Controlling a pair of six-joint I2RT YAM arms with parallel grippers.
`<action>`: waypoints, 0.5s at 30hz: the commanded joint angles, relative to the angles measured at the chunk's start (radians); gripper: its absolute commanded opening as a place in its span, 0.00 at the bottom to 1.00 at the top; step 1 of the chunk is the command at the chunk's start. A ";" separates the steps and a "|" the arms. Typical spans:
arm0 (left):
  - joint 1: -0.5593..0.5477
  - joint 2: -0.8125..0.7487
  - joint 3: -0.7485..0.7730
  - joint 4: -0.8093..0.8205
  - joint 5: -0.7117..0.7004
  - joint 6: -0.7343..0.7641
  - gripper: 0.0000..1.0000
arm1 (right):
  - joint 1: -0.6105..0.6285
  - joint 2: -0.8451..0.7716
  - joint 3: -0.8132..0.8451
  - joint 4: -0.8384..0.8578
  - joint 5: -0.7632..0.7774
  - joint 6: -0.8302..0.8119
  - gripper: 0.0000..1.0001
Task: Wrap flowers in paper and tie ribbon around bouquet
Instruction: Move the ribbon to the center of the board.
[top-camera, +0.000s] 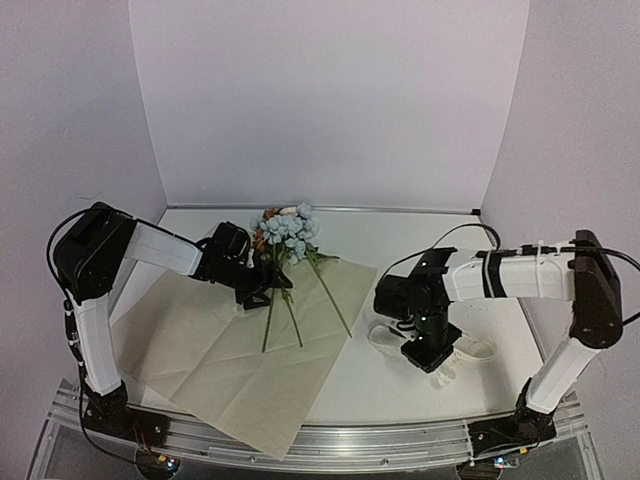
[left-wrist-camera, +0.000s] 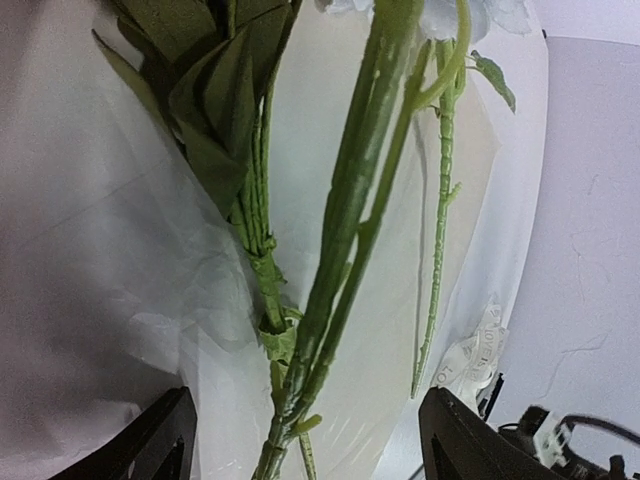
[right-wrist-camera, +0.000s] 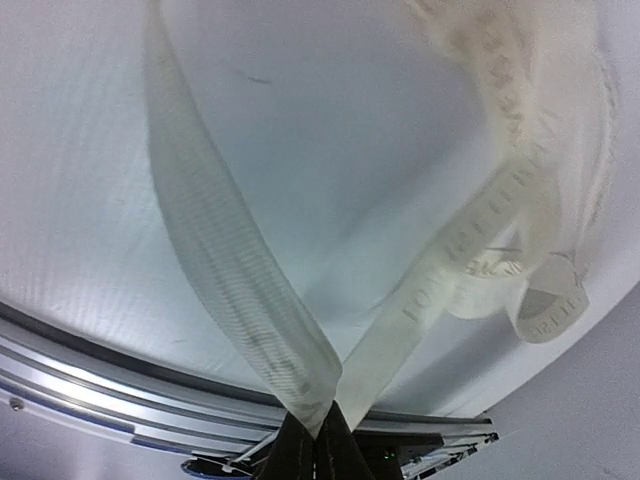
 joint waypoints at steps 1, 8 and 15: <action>0.005 0.056 0.088 -0.113 0.002 0.091 0.80 | -0.147 -0.134 -0.098 -0.087 0.202 0.190 0.00; 0.002 0.150 0.249 -0.206 0.060 0.205 0.81 | -0.352 -0.242 -0.171 -0.077 0.268 0.274 0.00; 0.002 0.104 0.322 -0.280 0.031 0.264 0.84 | -0.458 -0.284 -0.155 -0.046 0.171 0.288 0.18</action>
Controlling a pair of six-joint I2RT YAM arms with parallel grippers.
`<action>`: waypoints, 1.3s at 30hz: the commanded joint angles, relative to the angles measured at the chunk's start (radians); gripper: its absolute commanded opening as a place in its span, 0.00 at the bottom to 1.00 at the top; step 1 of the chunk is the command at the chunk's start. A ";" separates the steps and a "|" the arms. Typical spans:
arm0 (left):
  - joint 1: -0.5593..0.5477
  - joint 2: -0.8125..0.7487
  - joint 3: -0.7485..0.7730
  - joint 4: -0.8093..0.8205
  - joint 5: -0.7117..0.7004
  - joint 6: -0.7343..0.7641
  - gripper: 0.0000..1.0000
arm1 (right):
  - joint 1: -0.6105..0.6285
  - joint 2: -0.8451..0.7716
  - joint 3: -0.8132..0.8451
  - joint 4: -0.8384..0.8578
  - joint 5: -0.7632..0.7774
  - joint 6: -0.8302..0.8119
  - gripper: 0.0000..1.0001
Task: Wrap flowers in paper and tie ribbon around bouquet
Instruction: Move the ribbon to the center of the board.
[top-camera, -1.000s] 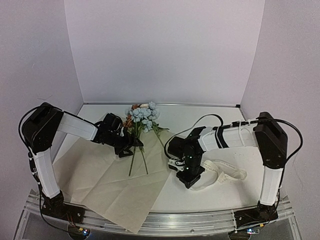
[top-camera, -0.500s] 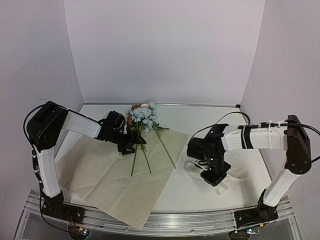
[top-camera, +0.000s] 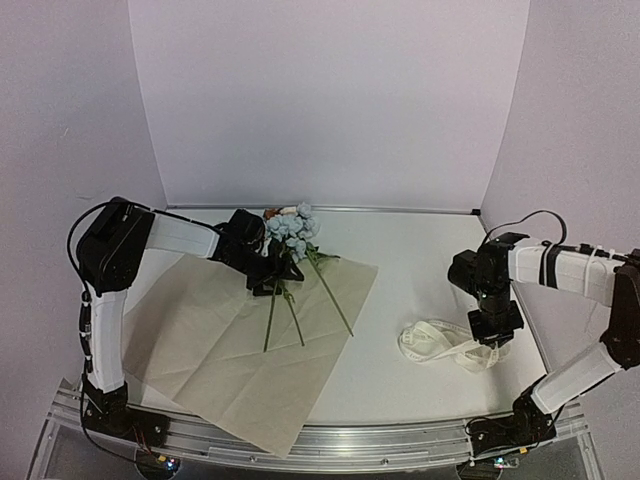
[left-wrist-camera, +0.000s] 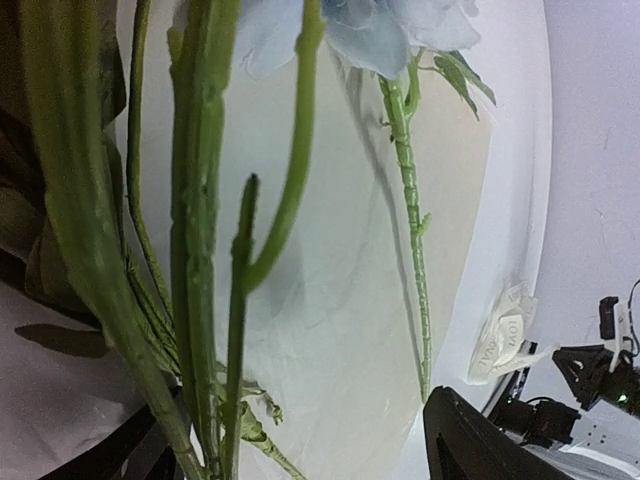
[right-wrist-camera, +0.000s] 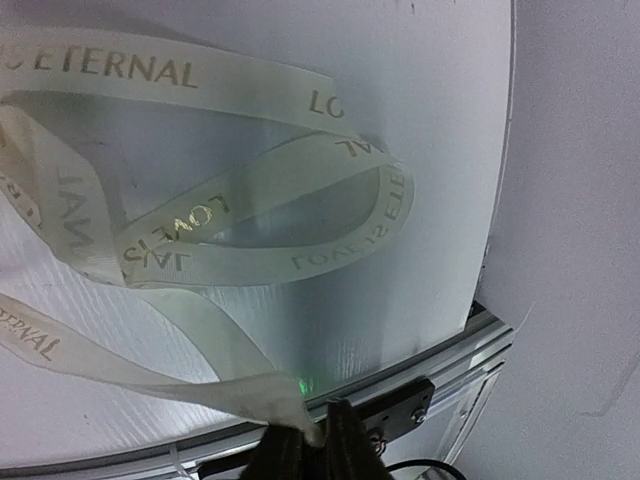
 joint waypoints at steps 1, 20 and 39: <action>0.002 -0.073 0.046 -0.093 -0.044 0.070 0.85 | -0.015 -0.040 0.047 0.009 -0.052 0.031 0.24; 0.302 -0.429 -0.292 -0.211 -0.482 0.017 0.90 | 0.050 0.145 0.316 0.280 -0.495 -0.006 0.58; 0.359 -0.098 -0.083 -0.220 -0.406 0.097 0.83 | 0.084 0.481 0.199 0.903 -0.585 0.376 0.14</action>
